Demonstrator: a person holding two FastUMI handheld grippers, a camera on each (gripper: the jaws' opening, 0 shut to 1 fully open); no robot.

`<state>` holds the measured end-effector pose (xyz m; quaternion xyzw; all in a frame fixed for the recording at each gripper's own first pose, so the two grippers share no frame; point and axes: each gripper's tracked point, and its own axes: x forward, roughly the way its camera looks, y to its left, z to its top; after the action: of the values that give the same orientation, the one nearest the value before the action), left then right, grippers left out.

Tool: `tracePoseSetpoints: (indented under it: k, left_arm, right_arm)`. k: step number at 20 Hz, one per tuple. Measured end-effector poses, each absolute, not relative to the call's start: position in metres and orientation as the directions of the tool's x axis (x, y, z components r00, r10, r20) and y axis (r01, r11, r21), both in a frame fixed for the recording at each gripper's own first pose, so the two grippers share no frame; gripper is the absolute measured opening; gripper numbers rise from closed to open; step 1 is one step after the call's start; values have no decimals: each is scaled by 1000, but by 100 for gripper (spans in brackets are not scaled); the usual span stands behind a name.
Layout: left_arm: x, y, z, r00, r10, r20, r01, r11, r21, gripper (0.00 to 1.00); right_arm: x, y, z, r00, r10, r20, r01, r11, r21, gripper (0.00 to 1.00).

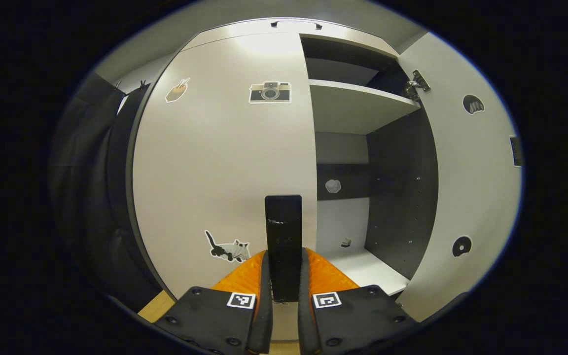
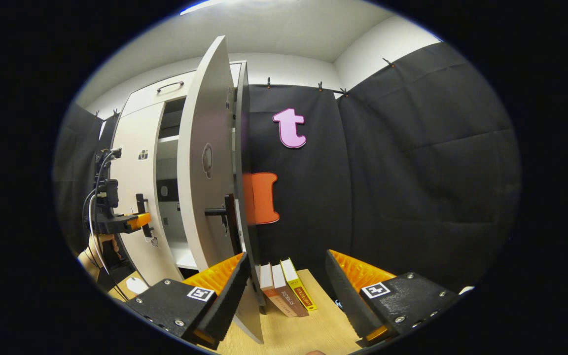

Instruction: Open the right door of the double-door shoe cabinet with the right hand, and open the left door with the left hand.

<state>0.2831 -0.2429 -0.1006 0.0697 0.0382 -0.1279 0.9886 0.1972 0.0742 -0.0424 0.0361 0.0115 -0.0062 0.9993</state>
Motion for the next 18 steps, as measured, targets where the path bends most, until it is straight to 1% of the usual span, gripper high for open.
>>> tracePoseSetpoints:
  k: [2,3,4,8,18]
  left_arm:
    - [278,-241,-100,964,-249,-93,260,958,124,19]
    - [276,-240,-100,962,-256,-89,265,958,109,19]
    - [274,-238,-101,959,-270,-89,278,955,104,13]
    - [249,-230,-100,947,-305,-100,313,946,79,13]
    - [215,-202,-96,940,-324,-102,333,939,84,13]
  right_arm:
    - [196,75,-40,1000,-6,-16,7,998,68,93]
    - [195,76,-38,1000,-3,-13,4,998,66,93]
    - [196,76,-37,1000,-1,-9,2,998,63,93]
    - [204,78,-30,1000,2,10,-3,998,60,93]
    - [212,105,-16,997,70,37,-73,994,79,93]
